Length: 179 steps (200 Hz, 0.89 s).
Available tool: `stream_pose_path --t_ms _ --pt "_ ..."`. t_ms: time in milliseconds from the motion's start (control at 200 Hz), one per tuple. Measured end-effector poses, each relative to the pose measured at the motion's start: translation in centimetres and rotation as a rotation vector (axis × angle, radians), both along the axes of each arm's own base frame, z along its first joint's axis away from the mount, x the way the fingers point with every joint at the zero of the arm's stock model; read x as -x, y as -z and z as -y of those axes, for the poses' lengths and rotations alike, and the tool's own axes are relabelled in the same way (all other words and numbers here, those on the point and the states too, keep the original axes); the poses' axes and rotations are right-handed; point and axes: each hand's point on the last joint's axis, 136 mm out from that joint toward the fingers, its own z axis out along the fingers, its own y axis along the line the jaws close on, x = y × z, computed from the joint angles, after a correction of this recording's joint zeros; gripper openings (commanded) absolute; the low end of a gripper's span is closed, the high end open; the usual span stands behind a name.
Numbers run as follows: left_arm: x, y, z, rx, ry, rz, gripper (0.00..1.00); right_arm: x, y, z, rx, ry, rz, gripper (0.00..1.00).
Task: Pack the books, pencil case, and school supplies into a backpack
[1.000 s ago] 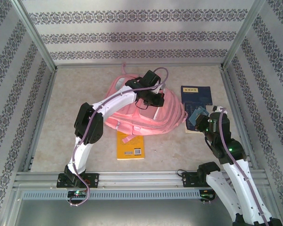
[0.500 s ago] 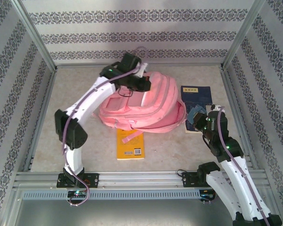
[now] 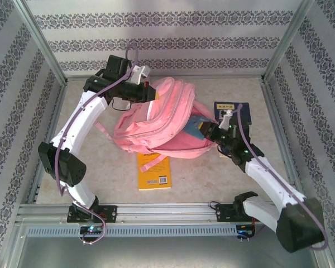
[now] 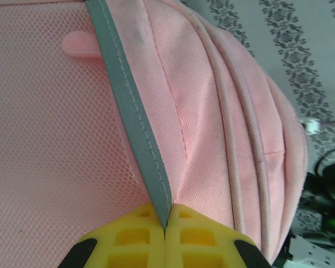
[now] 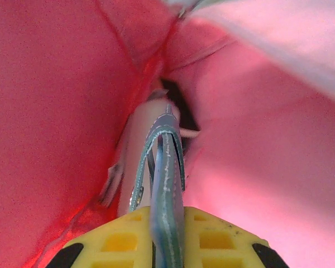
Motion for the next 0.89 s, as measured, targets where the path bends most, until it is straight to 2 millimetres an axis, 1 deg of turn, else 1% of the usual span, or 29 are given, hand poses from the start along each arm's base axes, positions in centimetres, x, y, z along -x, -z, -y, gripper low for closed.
stream_pose_path --t_ms 90,190,280,340,470,550,620,650,735,754,794,829,894 --pt "0.3 -0.1 0.3 0.017 0.026 -0.002 0.00 -0.4 0.1 -2.2 -0.045 -0.065 -0.019 0.04" --pt "0.4 -0.1 0.6 0.029 0.046 -0.008 0.00 -0.7 0.1 -3.8 -0.086 -0.101 -0.033 0.03" --pt "0.5 -0.1 0.7 0.034 0.064 -0.003 0.00 -1.1 -0.3 -5.2 -0.121 -0.121 -0.039 0.02" --pt "0.5 -0.2 0.6 0.037 0.068 0.002 0.00 -1.1 -0.7 -6.5 -0.137 -0.144 -0.040 0.03" --pt "0.6 -0.4 0.6 0.051 0.078 0.001 0.00 -1.4 -0.9 -9.7 -0.099 -0.170 -0.069 0.02" --pt "0.5 -0.6 0.3 0.062 0.078 -0.002 0.00 -2.1 -1.0 -11.6 -0.073 -0.170 -0.082 0.02" --pt "0.3 -0.7 0.0 0.072 0.075 -0.003 0.00 -2.5 -0.2 -13.2 -0.043 -0.165 -0.106 0.03" --pt "0.3 -0.8 -0.2 0.074 0.073 -0.003 0.00 -2.7 0.3 -13.7 -0.027 -0.159 -0.115 0.05" --pt "0.0 -0.9 -0.6 0.084 0.065 -0.007 0.00 -3.5 1.8 -15.4 0.027 -0.137 -0.146 0.17" --pt "0.0 -0.9 -0.8 0.086 0.062 -0.008 0.00 -3.7 2.1 -15.8 0.038 -0.130 -0.151 0.22" --pt "-0.2 -1.0 -0.9 0.088 0.056 -0.006 0.00 -4.3 2.5 -16.7 0.058 -0.120 -0.159 0.35" --pt "-0.4 -1.0 -1.1 0.090 0.049 -0.004 0.00 -4.9 2.7 -17.6 0.079 -0.110 -0.158 0.44" --pt "-0.8 -1.0 -1.6 0.089 0.031 -0.005 0.00 -6.0 2.3 -19.0 0.096 -0.095 -0.140 0.60"
